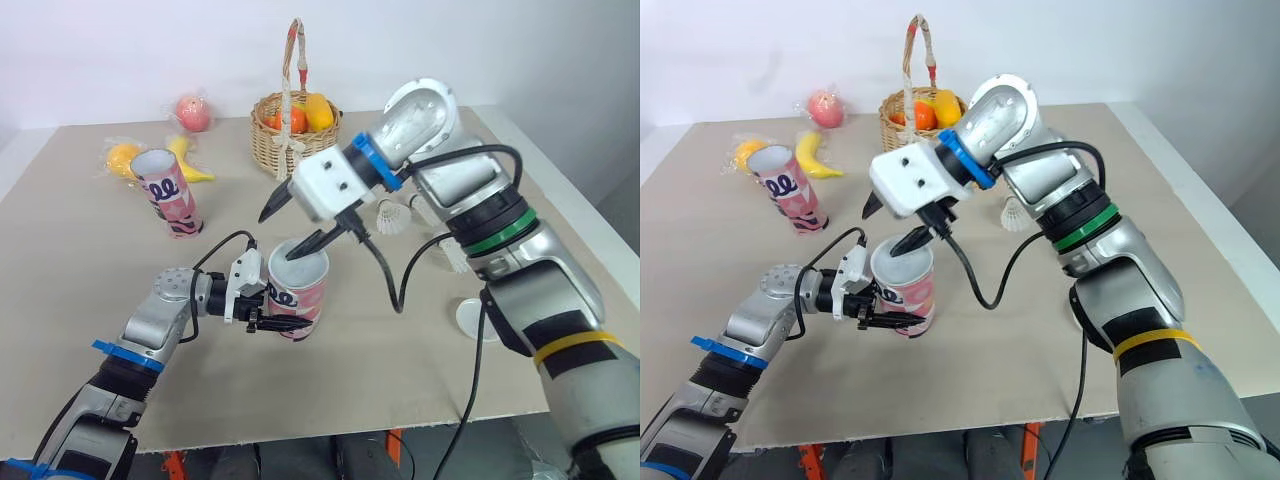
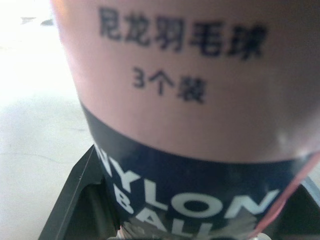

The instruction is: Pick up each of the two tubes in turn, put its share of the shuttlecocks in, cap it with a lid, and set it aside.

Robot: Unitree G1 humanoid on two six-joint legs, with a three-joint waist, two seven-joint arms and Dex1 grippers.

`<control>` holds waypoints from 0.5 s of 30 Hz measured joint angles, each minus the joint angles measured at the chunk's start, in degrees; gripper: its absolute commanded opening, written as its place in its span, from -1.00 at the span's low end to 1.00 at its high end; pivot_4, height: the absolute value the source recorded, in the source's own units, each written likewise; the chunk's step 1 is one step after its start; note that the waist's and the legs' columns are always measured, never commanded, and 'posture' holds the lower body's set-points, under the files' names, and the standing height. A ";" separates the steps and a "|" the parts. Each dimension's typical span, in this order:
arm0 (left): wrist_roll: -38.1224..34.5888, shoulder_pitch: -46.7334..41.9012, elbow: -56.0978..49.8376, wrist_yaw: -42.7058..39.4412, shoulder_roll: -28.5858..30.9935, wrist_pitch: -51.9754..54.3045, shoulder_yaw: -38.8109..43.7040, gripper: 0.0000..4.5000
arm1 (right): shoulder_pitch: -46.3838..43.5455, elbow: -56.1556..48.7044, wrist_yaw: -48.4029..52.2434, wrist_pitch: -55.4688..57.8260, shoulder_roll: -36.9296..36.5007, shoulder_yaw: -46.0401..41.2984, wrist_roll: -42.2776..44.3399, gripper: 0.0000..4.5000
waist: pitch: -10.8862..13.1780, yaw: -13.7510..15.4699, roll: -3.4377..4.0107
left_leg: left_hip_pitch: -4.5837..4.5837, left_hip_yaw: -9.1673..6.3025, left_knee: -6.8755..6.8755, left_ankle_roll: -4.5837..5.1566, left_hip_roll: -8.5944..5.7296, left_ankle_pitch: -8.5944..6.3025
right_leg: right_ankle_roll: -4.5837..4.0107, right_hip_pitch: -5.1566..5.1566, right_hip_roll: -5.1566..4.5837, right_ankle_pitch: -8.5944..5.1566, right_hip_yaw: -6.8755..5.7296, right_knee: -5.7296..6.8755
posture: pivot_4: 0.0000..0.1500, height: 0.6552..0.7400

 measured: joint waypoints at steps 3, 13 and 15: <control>-0.01 -0.07 0.05 -0.32 0.09 -0.02 0.04 0.19 | -0.36 0.14 0.00 2.41 -3.15 -0.19 3.22 -0.17 | 0.00 0.00 0.00 | 0.01 0.05 -0.12 0.00 0.00 0.00 | -0.06 -0.06 -0.01 -0.03 0.06 -0.01 | 1.00 1.00; -0.05 -0.55 0.64 -0.74 0.18 -0.17 -0.05 0.19 | 1.14 -5.22 0.02 5.16 -7.51 2.98 8.78 -1.00 | 0.00 0.00 0.01 | 0.00 0.08 -0.25 0.01 0.00 0.01 | -0.01 -0.17 0.00 -0.08 0.07 -0.01 | 1.00 1.00; -0.05 -0.70 0.93 -0.99 0.18 -0.22 -0.05 0.19 | 1.37 -6.50 0.03 5.25 -8.11 3.92 9.29 -1.00 | 0.00 0.00 0.01 | 0.01 0.08 -0.25 0.01 0.00 0.01 | -0.01 -0.17 0.00 -0.08 0.08 -0.01 | 1.00 1.00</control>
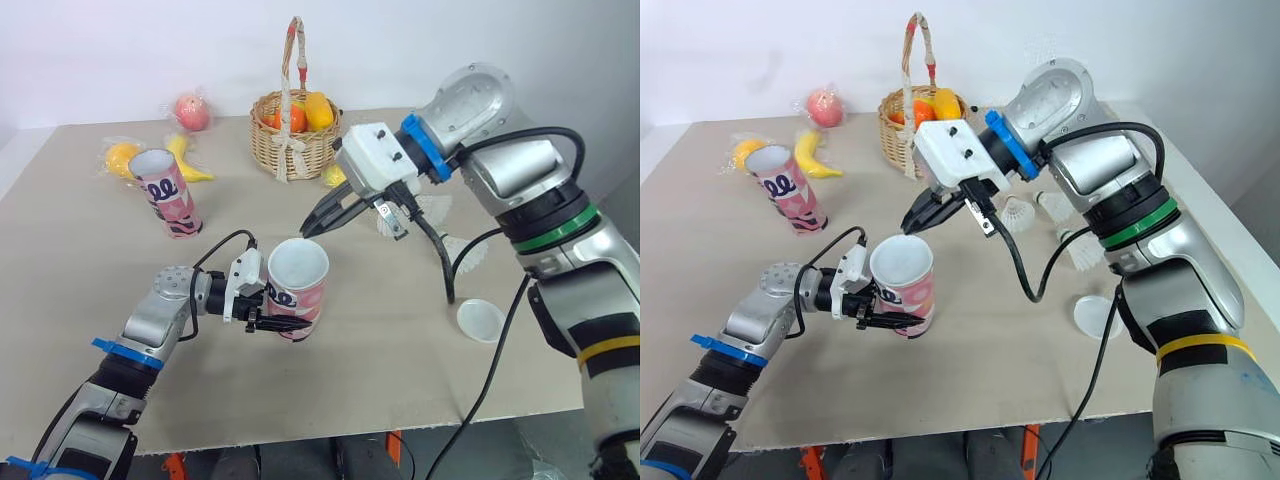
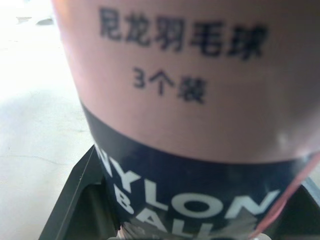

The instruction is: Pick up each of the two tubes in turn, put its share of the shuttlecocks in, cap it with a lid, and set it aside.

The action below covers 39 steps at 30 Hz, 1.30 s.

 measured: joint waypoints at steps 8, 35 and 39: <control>0.00 -0.14 0.36 -0.33 -0.02 -0.42 -0.01 0.19 | 1.59 -0.32 0.04 -1.48 4.25 0.41 -5.52 -1.00 | 0.00 0.00 0.00 | -0.01 0.00 -0.01 0.02 0.00 0.02 | 0.00 -0.03 0.01 0.00 -0.01 0.00 | 1.00 1.00; -0.77 2.89 -0.80 1.63 0.34 -1.27 0.31 0.19 | 2.32 0.89 -0.54 -11.69 8.24 3.03 -15.66 -1.00 | -0.91 -0.03 -0.11 | 0.41 0.01 -0.48 0.44 0.05 0.22 | -0.19 0.14 0.08 -0.05 0.01 0.01 | 1.00 1.00; -0.77 3.15 -0.86 2.08 0.42 -1.06 0.29 0.19 | 2.14 2.00 -0.54 -11.76 9.05 3.15 -15.73 -1.00 | -1.15 -0.03 -0.13 | 0.53 0.01 -0.52 0.48 0.05 0.20 | -0.22 0.20 0.10 -0.07 0.00 0.01 | 1.00 1.00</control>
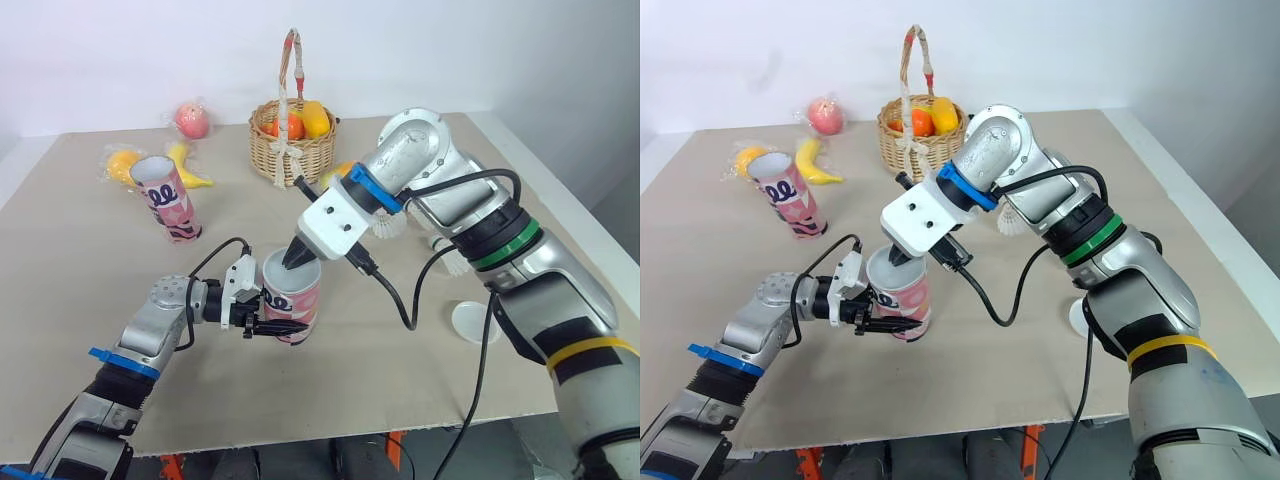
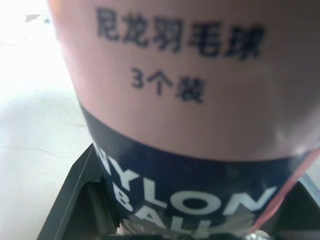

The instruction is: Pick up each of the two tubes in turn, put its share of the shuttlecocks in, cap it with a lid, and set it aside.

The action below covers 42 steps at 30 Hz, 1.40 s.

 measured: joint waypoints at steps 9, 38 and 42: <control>-0.22 0.21 -1.39 0.08 -0.15 -0.38 0.04 0.19 | 1.53 -2.11 0.48 14.41 -6.60 -4.15 17.87 -1.00 | 0.16 0.29 -0.01 | -0.58 -0.01 0.04 -0.01 -0.01 0.00 | -0.28 -0.39 -0.07 0.16 -0.06 -0.06 | 1.00 1.00; 0.61 4.10 -2.61 -3.97 6.55 -3.74 4.20 1.00 | 38.37 -25.59 -7.01 36.28 -19.49 -24.88 17.82 0.99 | 1.03 1.28 0.21 | -1.20 0.10 0.14 0.02 -0.09 -0.03 | -0.16 -0.95 -0.18 0.11 -0.02 -0.14 | 1.00 1.00; -0.40 7.44 -5.23 -4.13 10.03 -3.50 7.01 1.00 | 39.57 -25.35 -10.71 36.37 -14.49 -22.88 15.17 0.99 | 1.15 1.29 0.04 | -1.21 0.09 0.12 -0.06 -0.06 0.02 | -0.03 -1.00 -0.16 0.05 -0.05 -0.12 | 1.00 1.00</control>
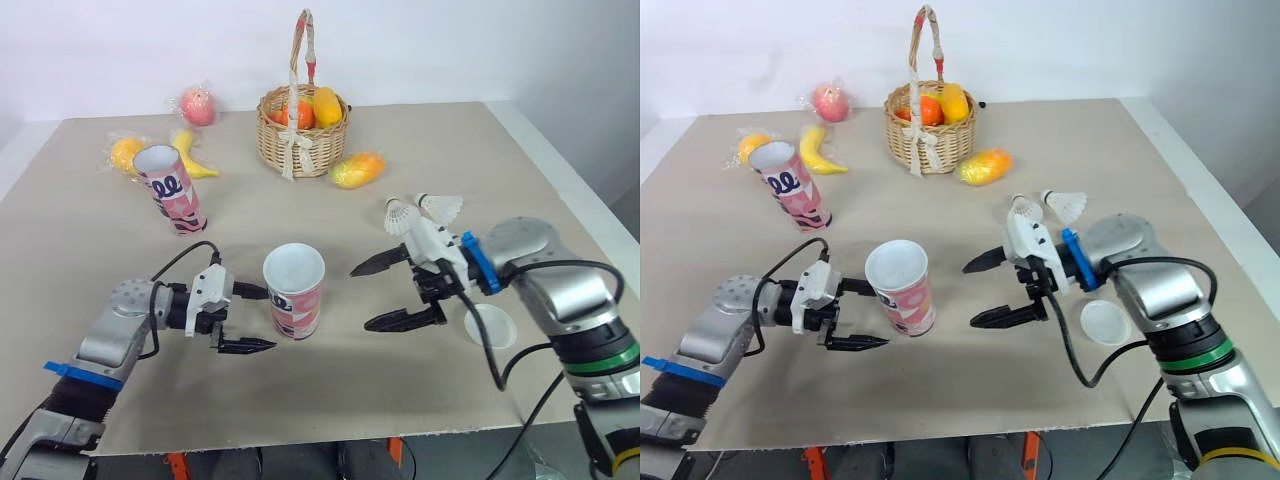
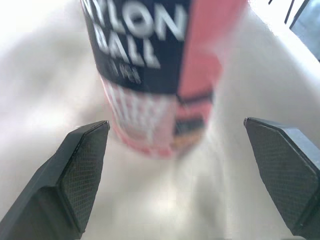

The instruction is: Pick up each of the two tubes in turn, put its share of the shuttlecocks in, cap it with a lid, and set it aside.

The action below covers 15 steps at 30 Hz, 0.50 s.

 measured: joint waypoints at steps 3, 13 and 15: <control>-3.19 2.42 -3.62 0.24 2.35 1.43 4.69 1.00 | 1.98 1.13 -4.43 -1.17 4.86 2.10 -3.35 0.99 | 0.02 0.21 -0.03 | -0.07 0.00 0.00 -0.09 -0.01 0.05 | 0.03 -0.03 -0.04 0.01 0.00 0.00 | 1.00 1.00; -13.74 10.29 -15.99 3.09 8.51 14.67 14.42 1.00 | 5.48 1.95 -7.82 -2.09 11.47 4.41 -6.10 0.99 | 0.09 0.21 -0.12 | -0.07 0.00 0.00 -0.10 0.01 0.06 | 0.03 -0.06 -0.04 0.01 -0.05 0.01 | 1.00 1.00; -14.13 11.57 -17.29 3.65 8.54 15.15 14.94 1.00 | 5.50 2.65 -8.45 -2.70 14.16 5.32 -6.22 0.99 | 0.09 0.25 -0.12 | -0.08 -0.01 0.00 -0.16 0.02 0.09 | 0.07 -0.06 -0.03 0.03 -0.06 0.02 | 1.00 1.00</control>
